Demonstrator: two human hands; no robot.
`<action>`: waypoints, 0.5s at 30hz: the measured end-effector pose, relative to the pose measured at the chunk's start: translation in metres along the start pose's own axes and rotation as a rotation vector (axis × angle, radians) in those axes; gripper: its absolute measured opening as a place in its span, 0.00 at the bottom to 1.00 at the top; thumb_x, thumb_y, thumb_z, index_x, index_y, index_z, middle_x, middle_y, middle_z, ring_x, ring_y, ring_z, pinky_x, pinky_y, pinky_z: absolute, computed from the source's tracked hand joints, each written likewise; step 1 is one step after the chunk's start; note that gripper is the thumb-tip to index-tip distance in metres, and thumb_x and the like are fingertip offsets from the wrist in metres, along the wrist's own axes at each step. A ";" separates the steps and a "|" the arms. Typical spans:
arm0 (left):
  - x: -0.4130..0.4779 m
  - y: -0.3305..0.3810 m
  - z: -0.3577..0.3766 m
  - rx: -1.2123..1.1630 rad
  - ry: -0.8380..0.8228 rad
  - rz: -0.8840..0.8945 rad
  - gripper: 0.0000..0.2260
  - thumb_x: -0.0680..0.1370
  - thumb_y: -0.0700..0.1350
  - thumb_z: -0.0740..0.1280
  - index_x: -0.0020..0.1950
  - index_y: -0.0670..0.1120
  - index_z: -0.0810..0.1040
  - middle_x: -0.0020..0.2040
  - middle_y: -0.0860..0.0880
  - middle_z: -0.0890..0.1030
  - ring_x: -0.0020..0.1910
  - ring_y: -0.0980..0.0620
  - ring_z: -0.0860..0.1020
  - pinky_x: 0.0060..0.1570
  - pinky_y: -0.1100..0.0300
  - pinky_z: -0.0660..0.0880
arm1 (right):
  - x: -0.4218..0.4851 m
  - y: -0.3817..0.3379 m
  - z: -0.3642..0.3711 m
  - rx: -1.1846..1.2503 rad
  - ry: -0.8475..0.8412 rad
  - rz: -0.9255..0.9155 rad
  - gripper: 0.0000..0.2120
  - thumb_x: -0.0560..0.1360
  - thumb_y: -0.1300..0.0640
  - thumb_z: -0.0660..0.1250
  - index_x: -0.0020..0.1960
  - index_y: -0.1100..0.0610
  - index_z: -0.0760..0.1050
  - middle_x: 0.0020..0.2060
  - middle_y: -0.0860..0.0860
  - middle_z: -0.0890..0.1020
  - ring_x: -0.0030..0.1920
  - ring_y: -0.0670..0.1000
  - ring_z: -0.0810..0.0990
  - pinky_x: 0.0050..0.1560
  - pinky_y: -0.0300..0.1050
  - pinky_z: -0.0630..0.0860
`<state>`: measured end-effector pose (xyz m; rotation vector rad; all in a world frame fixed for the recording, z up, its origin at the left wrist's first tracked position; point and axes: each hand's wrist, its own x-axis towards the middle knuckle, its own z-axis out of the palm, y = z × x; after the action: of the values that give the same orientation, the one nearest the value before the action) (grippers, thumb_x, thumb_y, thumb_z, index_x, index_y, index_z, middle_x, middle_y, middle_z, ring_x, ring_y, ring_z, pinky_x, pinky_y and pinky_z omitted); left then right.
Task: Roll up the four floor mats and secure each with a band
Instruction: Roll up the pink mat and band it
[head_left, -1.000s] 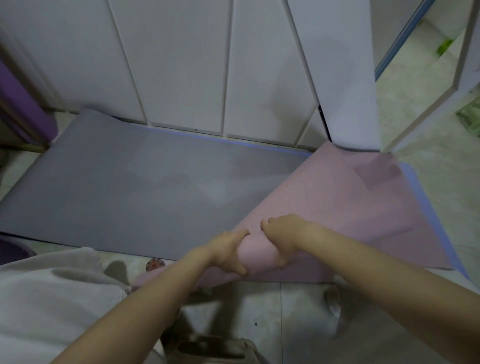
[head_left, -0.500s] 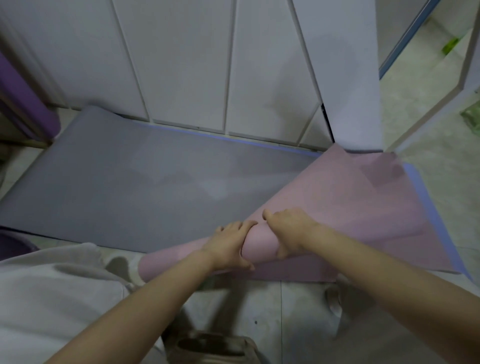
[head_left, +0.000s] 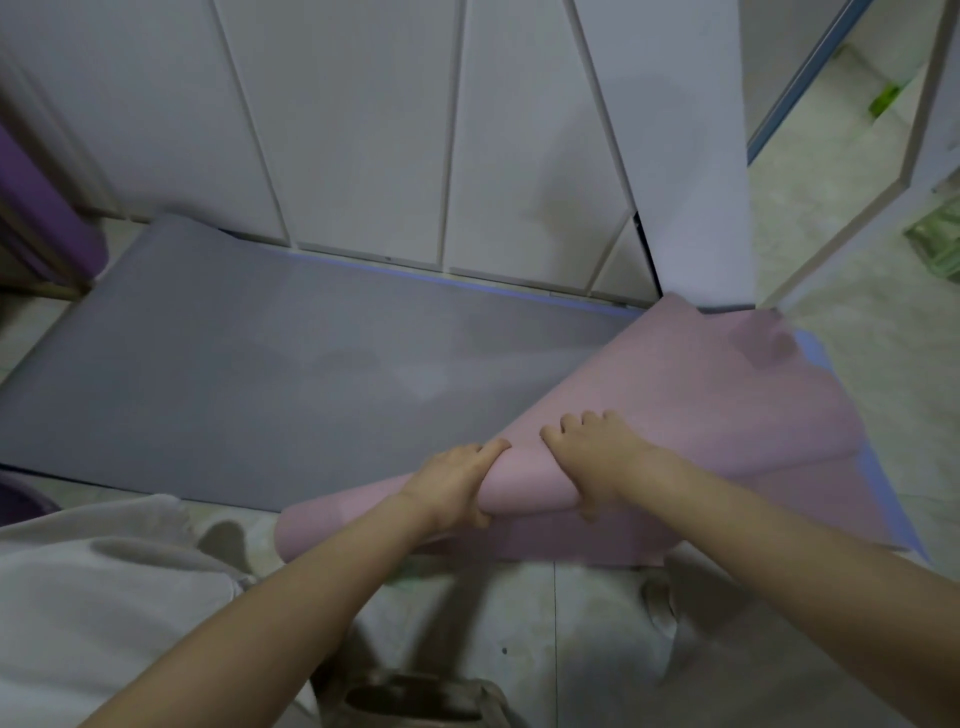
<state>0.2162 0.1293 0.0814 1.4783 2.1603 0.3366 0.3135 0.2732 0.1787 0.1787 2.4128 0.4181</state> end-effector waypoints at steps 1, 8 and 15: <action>0.002 0.000 -0.004 0.035 0.002 0.002 0.37 0.69 0.49 0.72 0.74 0.50 0.59 0.65 0.44 0.72 0.61 0.41 0.73 0.57 0.52 0.71 | -0.001 0.000 0.002 -0.008 0.028 0.013 0.41 0.63 0.48 0.78 0.67 0.59 0.60 0.61 0.57 0.71 0.59 0.58 0.73 0.54 0.50 0.70; 0.017 -0.008 -0.055 0.461 0.079 0.039 0.30 0.73 0.51 0.68 0.73 0.52 0.59 0.61 0.46 0.70 0.60 0.45 0.71 0.56 0.51 0.65 | 0.004 -0.006 0.023 0.369 0.304 0.149 0.36 0.64 0.48 0.73 0.67 0.56 0.61 0.58 0.55 0.71 0.54 0.58 0.76 0.48 0.48 0.71; 0.024 -0.018 -0.092 0.809 0.527 0.227 0.24 0.55 0.40 0.78 0.49 0.48 0.79 0.34 0.47 0.77 0.31 0.46 0.75 0.42 0.44 0.77 | 0.020 -0.012 0.020 0.614 0.565 0.290 0.37 0.62 0.53 0.75 0.68 0.58 0.66 0.58 0.57 0.73 0.54 0.61 0.76 0.53 0.50 0.71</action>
<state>0.1467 0.1516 0.1444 2.2845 2.7225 -0.1261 0.3109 0.2717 0.1483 0.7752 3.0208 -0.2004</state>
